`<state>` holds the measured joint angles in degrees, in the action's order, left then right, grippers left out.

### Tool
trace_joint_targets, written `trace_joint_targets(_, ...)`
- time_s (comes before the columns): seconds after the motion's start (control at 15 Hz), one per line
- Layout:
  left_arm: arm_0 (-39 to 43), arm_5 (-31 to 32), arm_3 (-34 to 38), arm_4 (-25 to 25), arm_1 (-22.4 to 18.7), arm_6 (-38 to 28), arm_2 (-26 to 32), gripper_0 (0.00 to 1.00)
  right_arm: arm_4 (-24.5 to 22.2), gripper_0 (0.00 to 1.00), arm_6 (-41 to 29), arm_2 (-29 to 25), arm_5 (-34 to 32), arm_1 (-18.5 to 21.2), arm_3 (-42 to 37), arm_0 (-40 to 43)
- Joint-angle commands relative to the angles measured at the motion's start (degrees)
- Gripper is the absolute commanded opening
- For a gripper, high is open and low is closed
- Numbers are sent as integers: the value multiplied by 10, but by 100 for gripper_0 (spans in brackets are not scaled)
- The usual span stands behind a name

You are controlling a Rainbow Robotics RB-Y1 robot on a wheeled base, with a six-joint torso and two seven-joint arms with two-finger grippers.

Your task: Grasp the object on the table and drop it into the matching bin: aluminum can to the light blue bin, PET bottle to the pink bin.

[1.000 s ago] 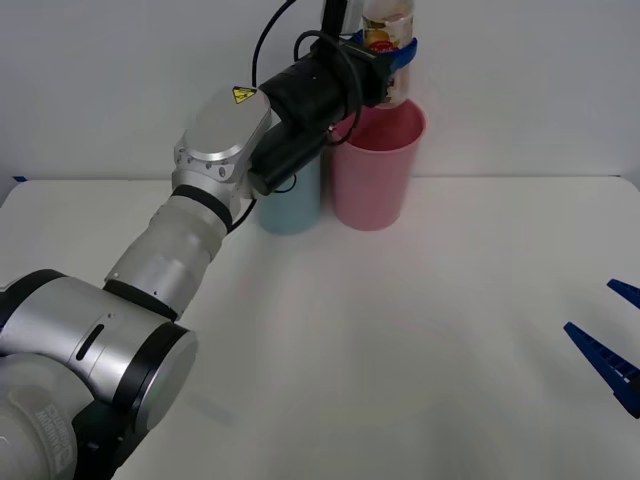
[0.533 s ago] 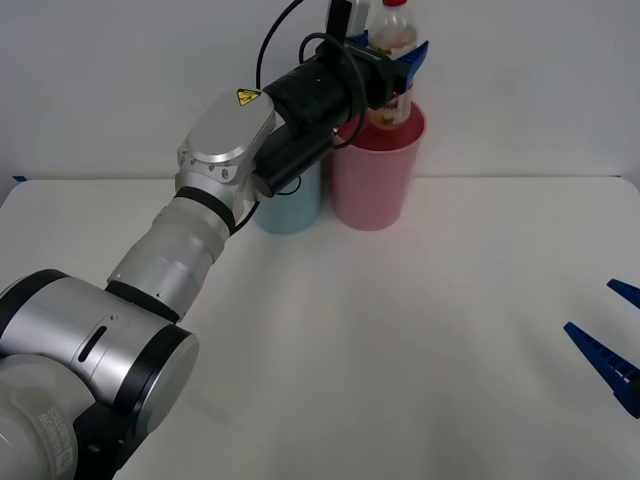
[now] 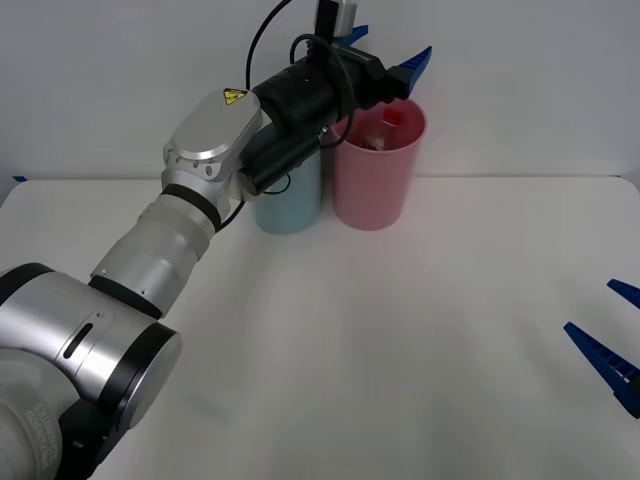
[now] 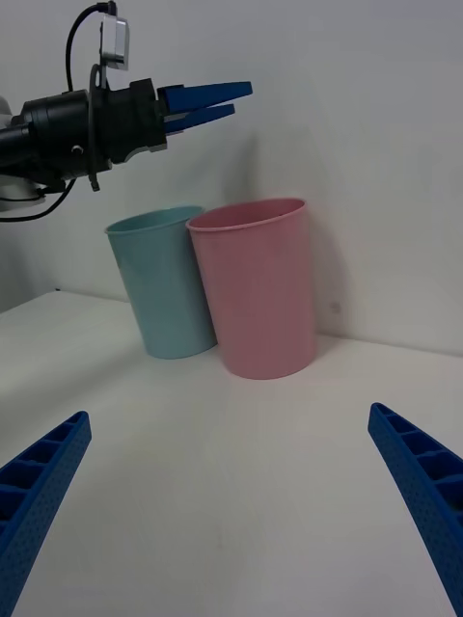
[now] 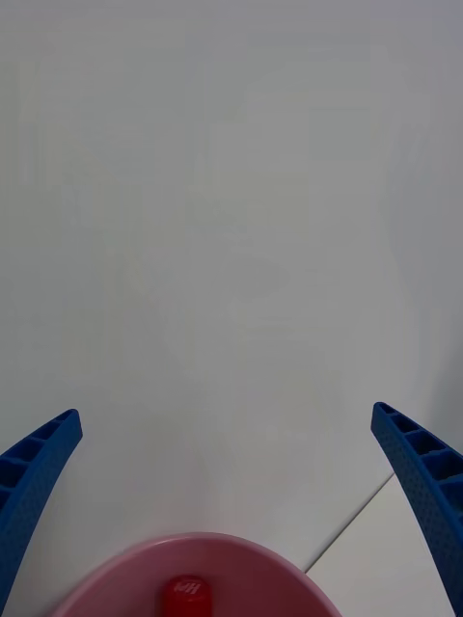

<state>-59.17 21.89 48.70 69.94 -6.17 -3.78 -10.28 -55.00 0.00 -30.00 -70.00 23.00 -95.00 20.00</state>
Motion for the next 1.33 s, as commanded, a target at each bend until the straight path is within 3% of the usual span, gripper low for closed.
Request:
trace_joint_targets(0.07,0,8,1,-22,-18,1,-13,100,0,100,0,0,0,0,0,0)
trace_joint_targets(0.27,14,52,8,-53,-47,5,-15,100,0,100,0,0,0,0,0,0)
trace_joint_targets(0.93,217,90,227,-134,-166,5,11,100,0,100,0,0,0,0,0,0)
trace_joint_targets(1.33,353,189,294,-129,-215,13,132,100,0,100,0,0,0,0,0,0)
